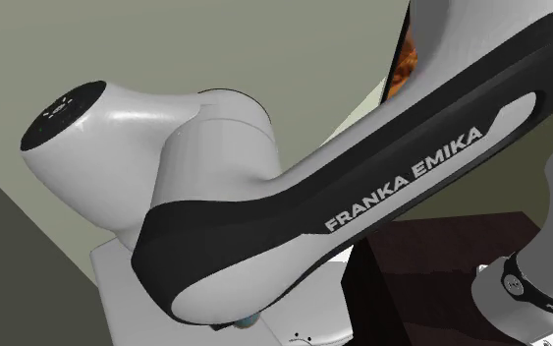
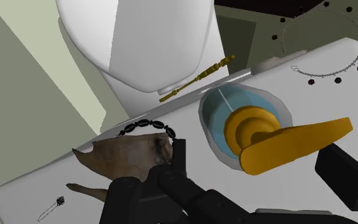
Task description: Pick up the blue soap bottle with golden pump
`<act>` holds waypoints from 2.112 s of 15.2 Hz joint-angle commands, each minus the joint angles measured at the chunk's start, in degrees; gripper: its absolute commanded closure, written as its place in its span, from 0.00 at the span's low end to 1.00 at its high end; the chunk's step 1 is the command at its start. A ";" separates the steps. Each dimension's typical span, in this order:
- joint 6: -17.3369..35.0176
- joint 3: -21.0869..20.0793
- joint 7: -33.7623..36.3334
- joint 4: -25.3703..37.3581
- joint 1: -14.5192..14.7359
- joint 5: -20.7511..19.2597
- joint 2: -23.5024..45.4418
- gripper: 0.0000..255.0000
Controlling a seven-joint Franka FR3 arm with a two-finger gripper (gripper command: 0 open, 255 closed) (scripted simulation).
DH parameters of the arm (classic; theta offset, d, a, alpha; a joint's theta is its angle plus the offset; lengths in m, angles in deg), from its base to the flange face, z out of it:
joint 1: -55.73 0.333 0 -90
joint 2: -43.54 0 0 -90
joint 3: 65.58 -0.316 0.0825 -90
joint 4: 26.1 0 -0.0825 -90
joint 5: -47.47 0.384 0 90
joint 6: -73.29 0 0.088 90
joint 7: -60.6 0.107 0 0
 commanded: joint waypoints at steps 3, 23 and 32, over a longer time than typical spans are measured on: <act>2.83 0.06 0.20 -1.24 -0.05 -0.14 1.58 0.00; -2.30 -0.01 -0.28 1.28 -0.03 0.08 -1.04 1.00; -7.08 -0.05 -0.71 4.30 0.01 0.24 -2.83 1.00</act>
